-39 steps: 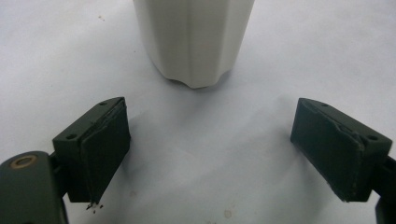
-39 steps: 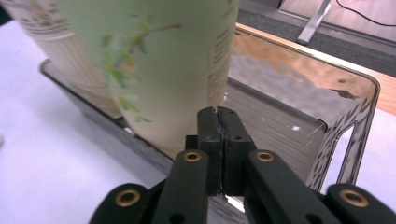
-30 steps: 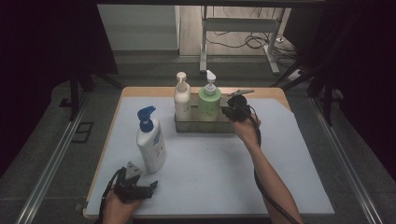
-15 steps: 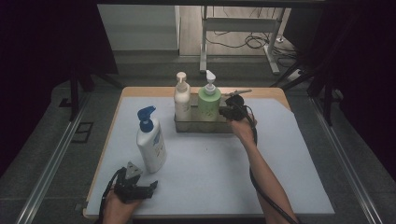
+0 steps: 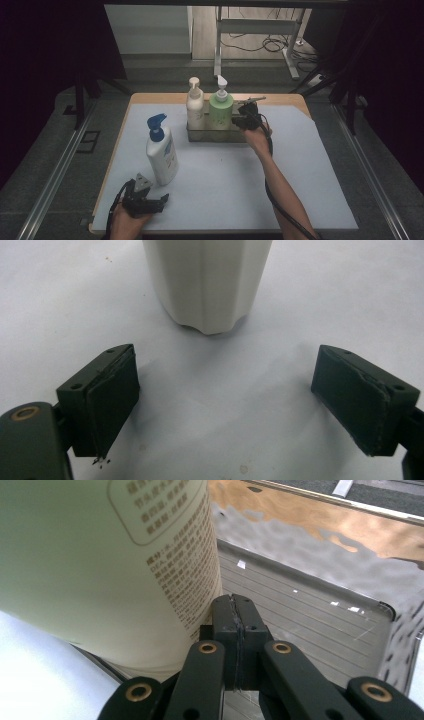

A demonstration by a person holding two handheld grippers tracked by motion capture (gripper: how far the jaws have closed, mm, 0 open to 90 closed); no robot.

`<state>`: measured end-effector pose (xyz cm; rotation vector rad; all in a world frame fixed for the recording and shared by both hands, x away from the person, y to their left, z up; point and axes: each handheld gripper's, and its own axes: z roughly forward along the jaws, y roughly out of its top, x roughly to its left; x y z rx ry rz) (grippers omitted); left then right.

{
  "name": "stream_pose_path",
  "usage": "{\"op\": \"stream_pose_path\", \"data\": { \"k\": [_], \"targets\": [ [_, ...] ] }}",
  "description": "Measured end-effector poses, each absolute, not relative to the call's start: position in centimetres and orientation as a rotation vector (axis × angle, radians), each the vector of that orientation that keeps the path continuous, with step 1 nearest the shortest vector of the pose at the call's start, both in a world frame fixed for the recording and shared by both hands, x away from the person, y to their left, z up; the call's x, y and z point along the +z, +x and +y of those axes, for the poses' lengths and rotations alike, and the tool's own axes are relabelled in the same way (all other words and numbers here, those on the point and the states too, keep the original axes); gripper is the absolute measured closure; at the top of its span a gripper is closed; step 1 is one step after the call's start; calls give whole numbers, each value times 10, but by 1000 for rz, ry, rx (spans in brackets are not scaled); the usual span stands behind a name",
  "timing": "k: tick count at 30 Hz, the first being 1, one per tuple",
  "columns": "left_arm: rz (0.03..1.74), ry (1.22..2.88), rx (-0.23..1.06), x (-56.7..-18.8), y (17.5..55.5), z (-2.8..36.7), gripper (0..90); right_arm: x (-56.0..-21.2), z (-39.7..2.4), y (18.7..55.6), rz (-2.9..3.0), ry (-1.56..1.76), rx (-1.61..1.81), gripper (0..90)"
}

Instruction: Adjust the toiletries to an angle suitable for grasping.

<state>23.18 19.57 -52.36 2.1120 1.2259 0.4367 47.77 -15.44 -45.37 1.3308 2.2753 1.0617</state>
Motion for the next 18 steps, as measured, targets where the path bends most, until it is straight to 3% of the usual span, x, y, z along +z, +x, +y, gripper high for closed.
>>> {"op": "stream_pose_path", "data": {
  "k": [18],
  "targets": [
    [1226,2112,436,-524,232,196,117,-454,-139,474,2299,1306,1078,899]
  ]
}}
